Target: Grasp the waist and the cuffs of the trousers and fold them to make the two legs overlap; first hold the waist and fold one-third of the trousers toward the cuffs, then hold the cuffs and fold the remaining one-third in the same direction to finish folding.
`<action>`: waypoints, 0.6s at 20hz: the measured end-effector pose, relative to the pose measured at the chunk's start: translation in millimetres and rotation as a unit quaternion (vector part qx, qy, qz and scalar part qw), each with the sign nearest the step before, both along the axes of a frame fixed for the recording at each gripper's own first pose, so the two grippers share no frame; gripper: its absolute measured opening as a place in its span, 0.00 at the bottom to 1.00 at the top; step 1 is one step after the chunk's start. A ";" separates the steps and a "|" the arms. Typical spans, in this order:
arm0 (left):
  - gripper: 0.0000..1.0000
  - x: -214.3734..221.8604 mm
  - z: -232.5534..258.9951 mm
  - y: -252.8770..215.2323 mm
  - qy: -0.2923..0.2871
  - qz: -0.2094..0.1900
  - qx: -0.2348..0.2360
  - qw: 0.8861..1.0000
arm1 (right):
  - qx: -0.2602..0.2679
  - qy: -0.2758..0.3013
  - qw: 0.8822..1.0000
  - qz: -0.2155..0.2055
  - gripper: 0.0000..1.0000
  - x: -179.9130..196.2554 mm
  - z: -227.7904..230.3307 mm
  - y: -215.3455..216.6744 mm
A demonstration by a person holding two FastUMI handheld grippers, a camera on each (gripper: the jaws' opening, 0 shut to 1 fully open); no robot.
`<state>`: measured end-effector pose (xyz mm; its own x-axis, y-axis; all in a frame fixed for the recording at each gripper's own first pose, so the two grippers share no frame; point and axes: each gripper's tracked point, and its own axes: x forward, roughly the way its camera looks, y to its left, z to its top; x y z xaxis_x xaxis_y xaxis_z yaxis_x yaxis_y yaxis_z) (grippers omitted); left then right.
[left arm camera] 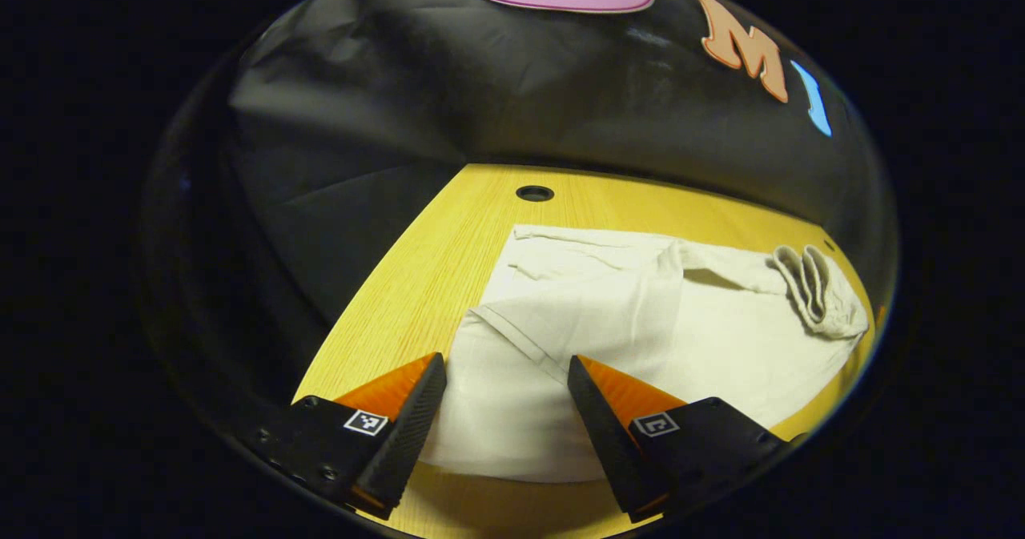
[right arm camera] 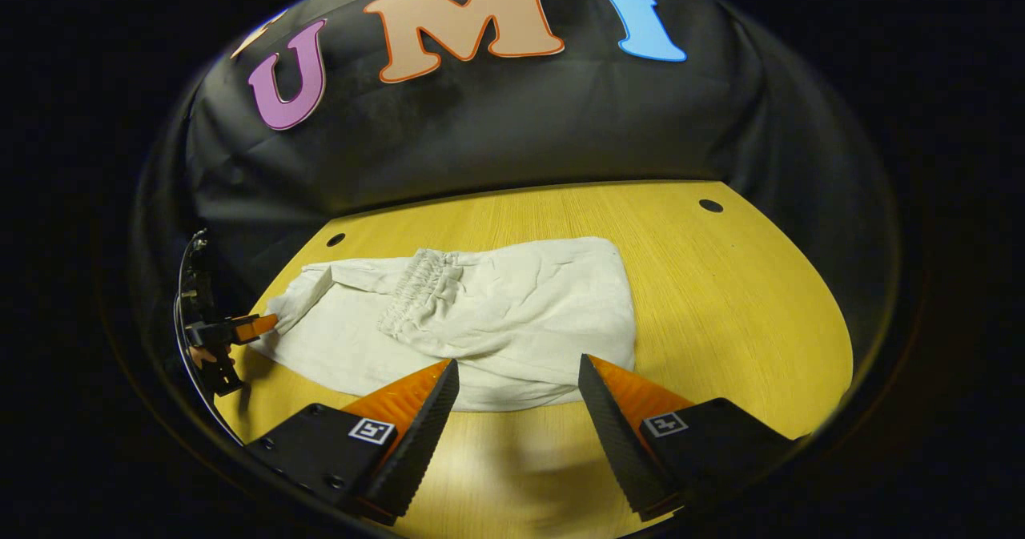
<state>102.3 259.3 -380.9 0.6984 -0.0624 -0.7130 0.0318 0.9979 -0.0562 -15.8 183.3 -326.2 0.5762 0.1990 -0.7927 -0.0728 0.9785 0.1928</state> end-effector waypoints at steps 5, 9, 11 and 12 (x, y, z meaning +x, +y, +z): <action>0.51 1.2 1.2 -19.2 0.006 -0.004 -0.012 1.000 | 0.000 0.005 1.000 0.004 0.92 -5.0 -3.2 -6.8; 0.10 2.1 2.6 -29.4 0.015 -0.007 -0.005 1.000 | 0.008 0.003 1.000 -0.003 0.92 -4.5 -0.4 -19.0; 0.02 0.9 2.8 -31.5 0.031 -0.013 0.008 0.999 | 0.010 0.001 1.000 -0.005 0.96 -3.6 2.8 -25.5; 0.00 -1.7 3.6 -32.5 0.050 -0.016 0.014 0.999 | 0.011 -0.001 1.000 -0.005 0.96 -2.9 4.6 -28.9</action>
<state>100.6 226.8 -377.3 0.6220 -0.0617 -0.7806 0.0584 0.9978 -0.0324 -18.6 154.4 -321.5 0.5795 0.2113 -0.7871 -0.0642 0.9746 0.2144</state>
